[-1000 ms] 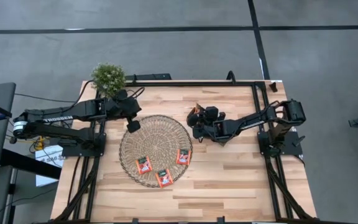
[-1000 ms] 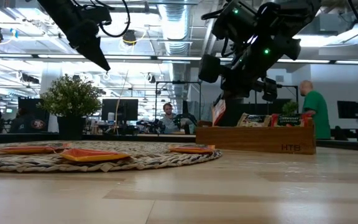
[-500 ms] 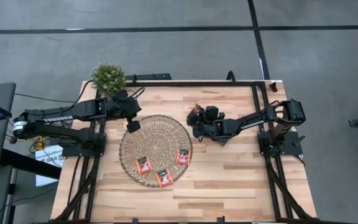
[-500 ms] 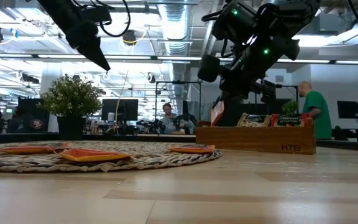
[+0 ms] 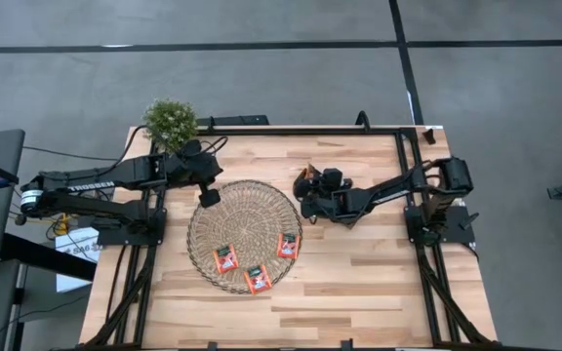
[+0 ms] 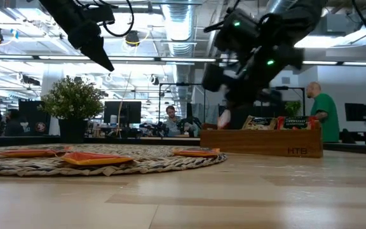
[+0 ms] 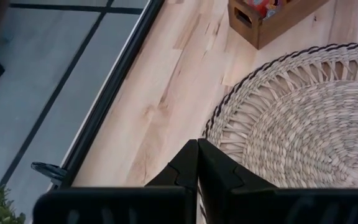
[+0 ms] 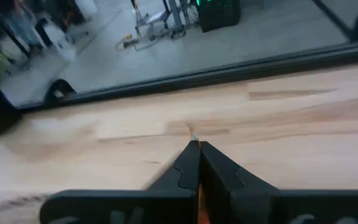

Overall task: Pick & Place Tea
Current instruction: Put the orange tea bag into the left section of the wooden organizer

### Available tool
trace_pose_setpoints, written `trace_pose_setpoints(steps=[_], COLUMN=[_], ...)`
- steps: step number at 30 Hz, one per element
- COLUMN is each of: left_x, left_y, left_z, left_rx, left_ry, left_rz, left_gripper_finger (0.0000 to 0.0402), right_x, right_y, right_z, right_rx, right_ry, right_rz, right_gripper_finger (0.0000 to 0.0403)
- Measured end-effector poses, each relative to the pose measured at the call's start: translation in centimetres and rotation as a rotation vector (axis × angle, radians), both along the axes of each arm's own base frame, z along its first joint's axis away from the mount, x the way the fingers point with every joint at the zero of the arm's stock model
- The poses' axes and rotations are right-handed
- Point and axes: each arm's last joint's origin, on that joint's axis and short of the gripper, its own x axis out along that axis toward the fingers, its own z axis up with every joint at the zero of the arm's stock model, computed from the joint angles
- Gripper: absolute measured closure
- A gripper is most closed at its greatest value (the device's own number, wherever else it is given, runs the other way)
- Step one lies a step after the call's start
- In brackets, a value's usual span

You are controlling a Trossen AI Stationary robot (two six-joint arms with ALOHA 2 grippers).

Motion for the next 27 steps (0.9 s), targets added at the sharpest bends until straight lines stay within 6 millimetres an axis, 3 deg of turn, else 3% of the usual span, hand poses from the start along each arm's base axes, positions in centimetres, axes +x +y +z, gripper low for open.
trace_pose_setpoints(steps=[5, 27], left_x=[0.03, 0.03], left_y=[0.01, -0.02], left_z=[0.02, 0.01], left_rx=[0.001, 0.007], left_ry=[-0.003, 0.008], left_rz=[-0.001, -0.027], left_gripper_finger=[0.0402, 0.0402], right_x=[0.75, 0.80], right_y=[0.09, 0.11], right_z=[-0.47, -0.93], right_rx=[-0.004, 0.000], right_ry=[0.004, 0.079], right_rz=[-0.004, 0.017], right_gripper_finger=[0.0403, 0.0403])
